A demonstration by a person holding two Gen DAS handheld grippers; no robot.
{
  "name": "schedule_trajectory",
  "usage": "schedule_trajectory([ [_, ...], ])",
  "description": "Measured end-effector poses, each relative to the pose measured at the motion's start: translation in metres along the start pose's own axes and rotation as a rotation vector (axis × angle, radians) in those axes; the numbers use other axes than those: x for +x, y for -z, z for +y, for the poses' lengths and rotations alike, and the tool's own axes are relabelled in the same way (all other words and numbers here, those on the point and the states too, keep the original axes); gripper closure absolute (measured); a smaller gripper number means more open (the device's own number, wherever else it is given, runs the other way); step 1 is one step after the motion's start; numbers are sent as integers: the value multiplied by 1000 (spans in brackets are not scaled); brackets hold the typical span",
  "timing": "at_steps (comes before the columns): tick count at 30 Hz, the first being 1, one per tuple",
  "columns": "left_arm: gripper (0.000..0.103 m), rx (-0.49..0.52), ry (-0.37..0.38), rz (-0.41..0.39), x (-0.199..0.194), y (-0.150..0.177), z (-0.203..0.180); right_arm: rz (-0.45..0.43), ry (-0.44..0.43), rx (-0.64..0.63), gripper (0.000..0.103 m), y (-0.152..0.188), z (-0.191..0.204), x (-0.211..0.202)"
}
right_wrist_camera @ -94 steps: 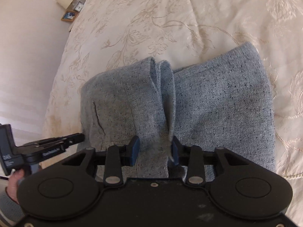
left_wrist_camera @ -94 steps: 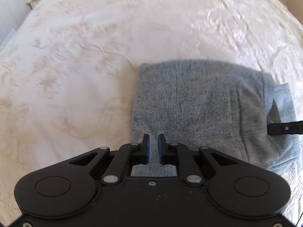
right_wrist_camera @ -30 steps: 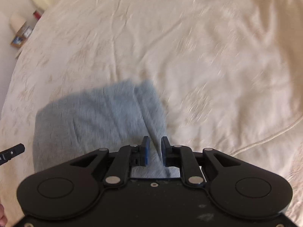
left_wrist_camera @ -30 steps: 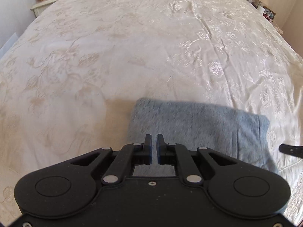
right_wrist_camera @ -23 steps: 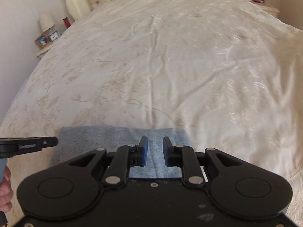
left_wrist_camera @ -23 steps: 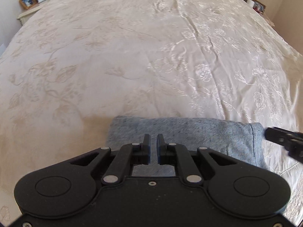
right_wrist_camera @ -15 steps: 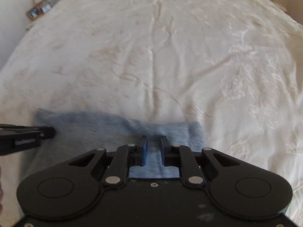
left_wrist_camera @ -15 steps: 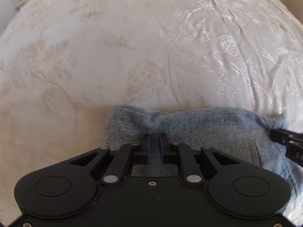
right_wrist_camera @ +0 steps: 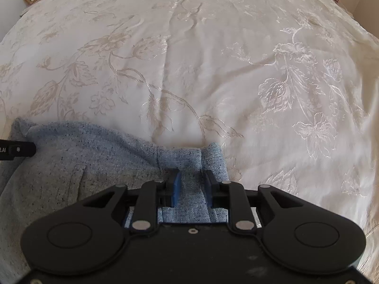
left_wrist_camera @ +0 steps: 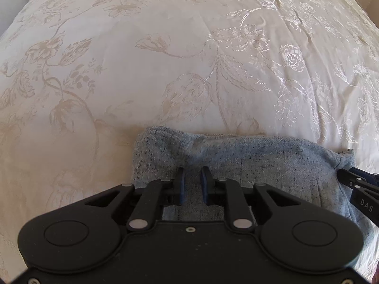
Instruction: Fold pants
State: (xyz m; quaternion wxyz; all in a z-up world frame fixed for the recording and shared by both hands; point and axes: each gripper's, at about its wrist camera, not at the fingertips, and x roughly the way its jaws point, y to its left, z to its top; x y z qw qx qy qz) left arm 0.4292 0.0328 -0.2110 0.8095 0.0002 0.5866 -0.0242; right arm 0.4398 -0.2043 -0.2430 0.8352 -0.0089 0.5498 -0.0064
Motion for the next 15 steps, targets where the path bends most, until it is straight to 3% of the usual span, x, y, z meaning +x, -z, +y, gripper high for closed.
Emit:
schedule_trajectory([
  [9,74,-13,-53,-44,-38,28,24,4,64,4,75,4,-15,-6],
  [11,73,-27,-43,-52,-49,39,34,-30,70,25,75,7,-24,-18],
  [12,67,-31,-41,-59,-54,44,39,-60,57,33,70,10,-30,-27],
  [15,64,-24,-23,-72,-64,61,46,-158,-14,31,69,24,-40,-57],
])
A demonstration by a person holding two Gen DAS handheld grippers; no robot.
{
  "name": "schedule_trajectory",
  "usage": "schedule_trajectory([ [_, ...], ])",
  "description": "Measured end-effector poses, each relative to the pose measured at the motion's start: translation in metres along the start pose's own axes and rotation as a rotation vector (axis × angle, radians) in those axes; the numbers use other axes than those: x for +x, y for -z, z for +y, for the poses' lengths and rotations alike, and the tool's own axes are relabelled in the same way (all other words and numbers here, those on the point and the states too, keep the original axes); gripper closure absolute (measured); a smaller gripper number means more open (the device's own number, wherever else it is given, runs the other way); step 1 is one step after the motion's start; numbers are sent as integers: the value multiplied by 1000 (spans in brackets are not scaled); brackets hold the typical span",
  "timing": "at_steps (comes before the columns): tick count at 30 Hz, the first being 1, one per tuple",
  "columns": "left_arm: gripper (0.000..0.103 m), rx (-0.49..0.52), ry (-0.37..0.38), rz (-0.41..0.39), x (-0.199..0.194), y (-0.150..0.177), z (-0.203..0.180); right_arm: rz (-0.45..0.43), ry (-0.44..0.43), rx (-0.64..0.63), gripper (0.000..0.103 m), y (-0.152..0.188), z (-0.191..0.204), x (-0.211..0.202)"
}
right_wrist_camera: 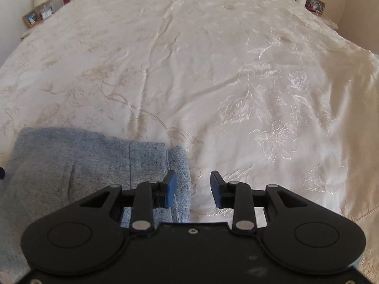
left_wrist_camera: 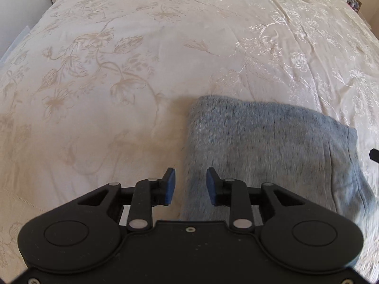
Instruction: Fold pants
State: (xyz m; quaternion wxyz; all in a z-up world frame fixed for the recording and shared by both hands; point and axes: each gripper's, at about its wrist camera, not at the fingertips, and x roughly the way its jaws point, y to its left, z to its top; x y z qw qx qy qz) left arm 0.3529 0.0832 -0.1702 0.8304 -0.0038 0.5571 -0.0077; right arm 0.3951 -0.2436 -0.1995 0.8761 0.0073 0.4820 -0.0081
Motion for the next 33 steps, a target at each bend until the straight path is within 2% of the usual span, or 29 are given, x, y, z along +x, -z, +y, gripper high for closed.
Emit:
schedule_trajectory([
  [3,62,35,10,4,-5,13,-1,-24,-77,-11,67,12,-7,-19],
  [6,58,68,30,11,-4,22,-8,8,-152,31,66,24,-11,-22],
  [16,45,132,-2,85,41,21,-22,153,-211,171,62,35,-19,25],
  [20,35,105,5,66,49,18,-14,162,-229,191,58,38,-23,40],
  [27,23,61,101,75,60,15,7,162,-282,230,55,46,-33,51],
  [31,22,32,115,94,63,12,10,229,-287,281,55,37,-39,60],
  [32,23,14,114,100,64,12,10,245,-285,294,54,34,-40,63],
  [33,28,-2,117,101,63,11,10,253,-283,293,54,33,-39,64],
])
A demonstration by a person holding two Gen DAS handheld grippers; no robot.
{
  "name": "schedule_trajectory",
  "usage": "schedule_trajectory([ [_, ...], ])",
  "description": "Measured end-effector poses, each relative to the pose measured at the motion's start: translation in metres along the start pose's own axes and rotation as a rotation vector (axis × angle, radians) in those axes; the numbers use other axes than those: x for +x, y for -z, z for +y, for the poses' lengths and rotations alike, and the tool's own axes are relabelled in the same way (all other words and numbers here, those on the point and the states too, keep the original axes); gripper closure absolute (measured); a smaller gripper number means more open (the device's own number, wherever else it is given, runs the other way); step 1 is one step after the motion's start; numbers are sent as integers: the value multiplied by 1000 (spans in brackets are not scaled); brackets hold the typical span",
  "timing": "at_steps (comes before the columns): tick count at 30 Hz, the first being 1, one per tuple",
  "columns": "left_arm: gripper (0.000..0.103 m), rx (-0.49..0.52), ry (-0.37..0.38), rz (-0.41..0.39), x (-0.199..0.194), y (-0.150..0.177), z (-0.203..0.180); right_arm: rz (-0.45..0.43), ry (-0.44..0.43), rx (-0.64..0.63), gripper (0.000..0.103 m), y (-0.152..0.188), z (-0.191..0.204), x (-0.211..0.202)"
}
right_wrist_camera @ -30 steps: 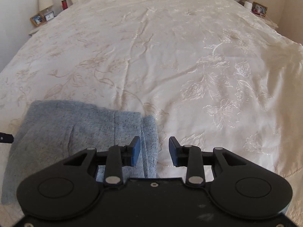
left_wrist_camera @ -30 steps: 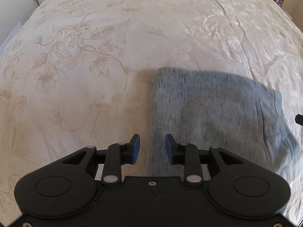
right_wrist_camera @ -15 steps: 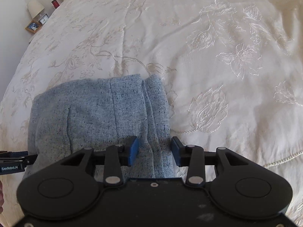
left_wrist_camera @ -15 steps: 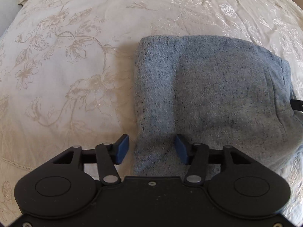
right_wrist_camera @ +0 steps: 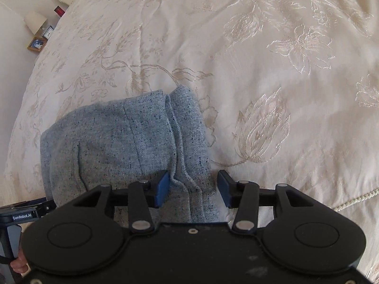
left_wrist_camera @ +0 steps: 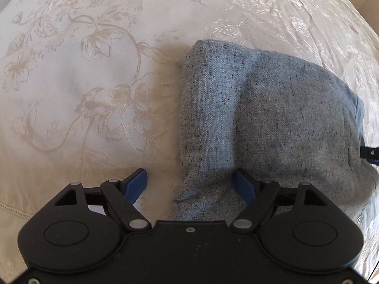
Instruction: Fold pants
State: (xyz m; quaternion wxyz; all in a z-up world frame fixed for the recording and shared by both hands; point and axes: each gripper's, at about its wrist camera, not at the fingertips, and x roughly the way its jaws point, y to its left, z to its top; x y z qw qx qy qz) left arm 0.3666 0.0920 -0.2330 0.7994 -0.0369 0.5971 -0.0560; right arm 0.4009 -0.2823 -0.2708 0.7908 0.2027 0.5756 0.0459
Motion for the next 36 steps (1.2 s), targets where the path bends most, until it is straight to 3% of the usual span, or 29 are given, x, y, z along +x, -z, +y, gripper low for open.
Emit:
schedule_trajectory([
  [1,34,-10,20,0,-1,0,0,-1,7,-15,58,0,2,0],
  [3,66,-39,94,7,-4,1,-2,-19,3,-62,68,1,9,-4],
  [4,76,-51,82,-5,-8,2,-5,-28,2,-78,78,2,12,-6],
  [7,90,14,3,-58,-23,8,-23,-60,11,-108,84,9,25,-18],
  [18,92,20,-36,-235,-95,21,-31,-156,-32,-129,87,15,50,-72],
  [21,92,-20,-52,-262,-110,22,-23,-172,-58,-155,87,20,61,-84],
  [28,92,-90,-120,-276,-138,35,26,-156,-132,-203,87,35,110,-89],
  [36,92,-130,-190,-263,-164,55,108,-106,-207,-241,89,69,201,-75],
])
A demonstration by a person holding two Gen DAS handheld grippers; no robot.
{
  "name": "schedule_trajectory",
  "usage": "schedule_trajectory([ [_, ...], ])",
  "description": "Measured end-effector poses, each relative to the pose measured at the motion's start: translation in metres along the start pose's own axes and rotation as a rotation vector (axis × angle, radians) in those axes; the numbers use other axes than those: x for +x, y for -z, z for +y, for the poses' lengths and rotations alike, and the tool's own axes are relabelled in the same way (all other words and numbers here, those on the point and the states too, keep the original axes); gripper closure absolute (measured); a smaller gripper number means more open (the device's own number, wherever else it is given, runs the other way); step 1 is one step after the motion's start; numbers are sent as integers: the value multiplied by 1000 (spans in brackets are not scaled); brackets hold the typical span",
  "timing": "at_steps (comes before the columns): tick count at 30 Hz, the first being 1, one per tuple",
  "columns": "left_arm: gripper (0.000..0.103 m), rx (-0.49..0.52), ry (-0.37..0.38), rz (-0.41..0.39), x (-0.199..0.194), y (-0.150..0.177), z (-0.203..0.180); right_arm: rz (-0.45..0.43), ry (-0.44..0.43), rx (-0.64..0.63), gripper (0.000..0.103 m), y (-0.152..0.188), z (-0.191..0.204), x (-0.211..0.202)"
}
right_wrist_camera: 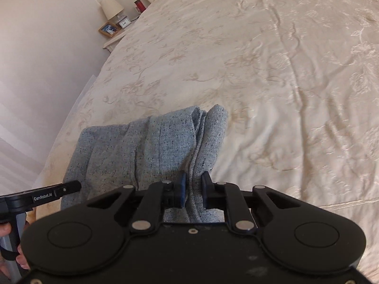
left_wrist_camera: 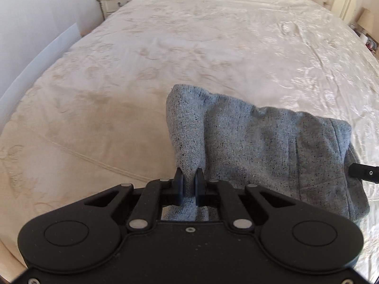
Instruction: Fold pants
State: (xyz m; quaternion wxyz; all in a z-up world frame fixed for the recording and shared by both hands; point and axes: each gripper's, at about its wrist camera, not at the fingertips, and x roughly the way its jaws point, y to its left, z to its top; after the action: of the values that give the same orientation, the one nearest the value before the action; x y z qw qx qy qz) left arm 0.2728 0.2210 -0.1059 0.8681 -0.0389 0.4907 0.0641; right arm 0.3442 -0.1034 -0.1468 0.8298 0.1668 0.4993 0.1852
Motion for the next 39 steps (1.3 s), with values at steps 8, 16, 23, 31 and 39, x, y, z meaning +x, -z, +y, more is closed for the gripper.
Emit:
schedule_trajectory([
  [8,90,-20,-63,52,31,-10,78,-21,28,-20,99,-6,72,44],
  [16,89,-19,-58,3,18,-6,94,-10,52,-48,90,16,130,56],
  [23,81,150,124,55,45,14,44,63,60,-104,86,45,166,95],
  [31,76,141,56,156,90,32,59,142,259,-125,99,42,133,150],
  [39,76,48,47,117,52,23,88,130,267,-154,83,41,137,138],
])
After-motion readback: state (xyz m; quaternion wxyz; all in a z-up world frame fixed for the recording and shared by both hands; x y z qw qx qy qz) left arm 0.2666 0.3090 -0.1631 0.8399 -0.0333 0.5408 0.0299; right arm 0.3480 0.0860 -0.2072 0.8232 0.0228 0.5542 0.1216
